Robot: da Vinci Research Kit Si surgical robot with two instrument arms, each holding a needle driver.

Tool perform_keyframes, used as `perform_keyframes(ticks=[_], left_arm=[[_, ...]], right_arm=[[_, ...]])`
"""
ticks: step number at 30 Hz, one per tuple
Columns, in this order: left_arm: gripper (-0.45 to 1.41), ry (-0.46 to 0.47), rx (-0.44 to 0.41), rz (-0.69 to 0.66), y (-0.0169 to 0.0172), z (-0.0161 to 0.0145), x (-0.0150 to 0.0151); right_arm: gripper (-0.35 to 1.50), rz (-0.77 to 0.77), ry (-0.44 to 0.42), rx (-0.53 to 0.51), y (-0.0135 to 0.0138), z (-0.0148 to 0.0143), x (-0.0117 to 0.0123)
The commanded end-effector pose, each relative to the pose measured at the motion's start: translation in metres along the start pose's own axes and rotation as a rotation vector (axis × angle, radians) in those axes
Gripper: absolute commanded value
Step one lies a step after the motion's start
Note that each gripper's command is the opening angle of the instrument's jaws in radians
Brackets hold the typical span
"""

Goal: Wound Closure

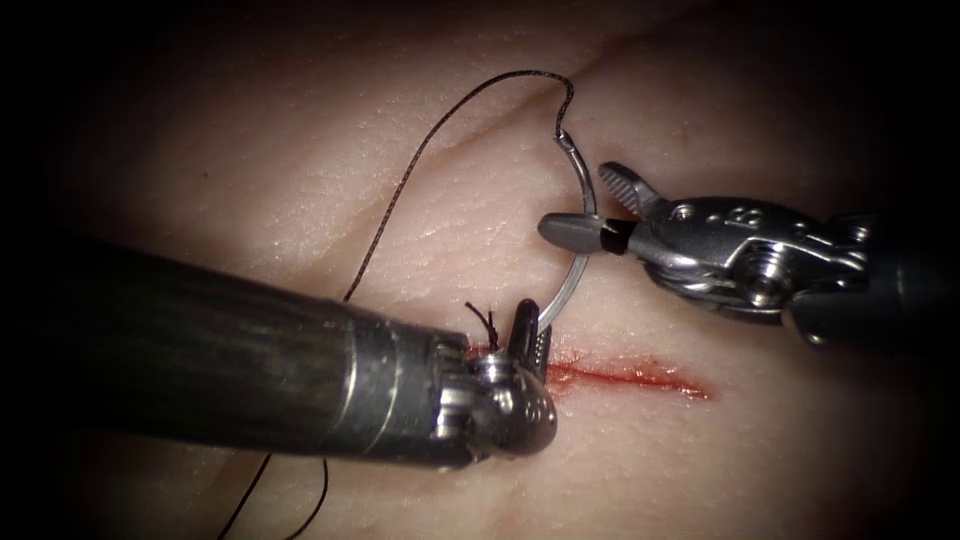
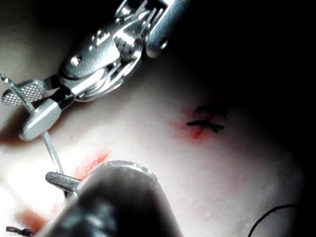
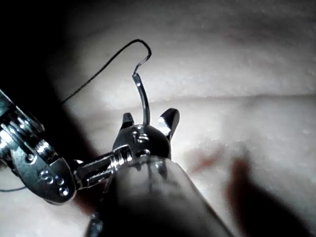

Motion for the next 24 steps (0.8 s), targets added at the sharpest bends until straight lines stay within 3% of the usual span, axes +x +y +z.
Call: perform_keyframes(ticks=[1,2,3,4,5,6,7,8,16,17,18,21,24], left_arm=[[-0.45,0.001,-0.002,-0.001,0.0006,0.0002,0.0003],[-0.45,0.001,-0.002,0.005,0.0006,0.0002,0.0003],[-0.45,0.001,-0.002,0.005,0.0006,0.0002,0.0003],[-0.45,0.001,-0.002,0.005,0.0006,0.0002,0.0003],[-0.45,0.001,-0.002,0.005,0.0006,0.0002,0.0003],[-0.45,0.002,0.0,0.009,0.0006,0.0002,0.0003],[-0.45,0.002,0.0,0.009,0.0006,0.0002,0.0003],[-0.45,0.002,0.003,0.013,0.0006,0.0002,0.0003],[-0.45,-0.004,0.017,0.024,0.0004,0.0002,0.0003],[-0.35,-0.004,0.017,0.022,0.0002,0.0003,0.0003],[-0.08,-0.003,0.015,0.021,0.0,0.0004,0.0003],[0.27,0.052,-0.005,-0.025,-0.0006,0.0004,0.0],[0.57,0.182,-0.137,-0.131,-0.0013,-0.0002,-0.0003]], right_arm=[[1.31,0.0,0.003,-0.001,-0.0009,0.001,-0.0001],[1.26,0.0,0.003,-0.002,-0.0011,0.0011,-0.0001],[1.1,-0.017,0.005,-0.006,-0.0013,0.0012,-0.0001],[1.1,-0.017,0.005,-0.006,-0.0013,0.0012,-0.0001],[0.95,-0.029,0.006,-0.007,-0.0014,0.0012,-0.0001],[0.56,-0.054,0.006,-0.003,-0.0014,0.0011,-0.0001],[-0.11,-0.077,0.013,-0.006,-0.0014,0.001,-0.0002],[-0.35,-0.076,0.017,-0.009,-0.0014,0.0009,-0.0002],[-0.35,-0.062,0.044,-0.072,-0.0015,0.0001,-0.0001],[-0.35,-0.067,0.046,-0.073,-0.0014,0.0,-0.0001],[-0.35,-0.066,0.048,-0.073,-0.0013,0.0,0.0],[-0.35,-0.083,0.06,-0.055,-0.0007,-0.0003,0.0001],[-0.35,-0.11,0.089,-0.03,0.0001,-0.0008,0.0004]])
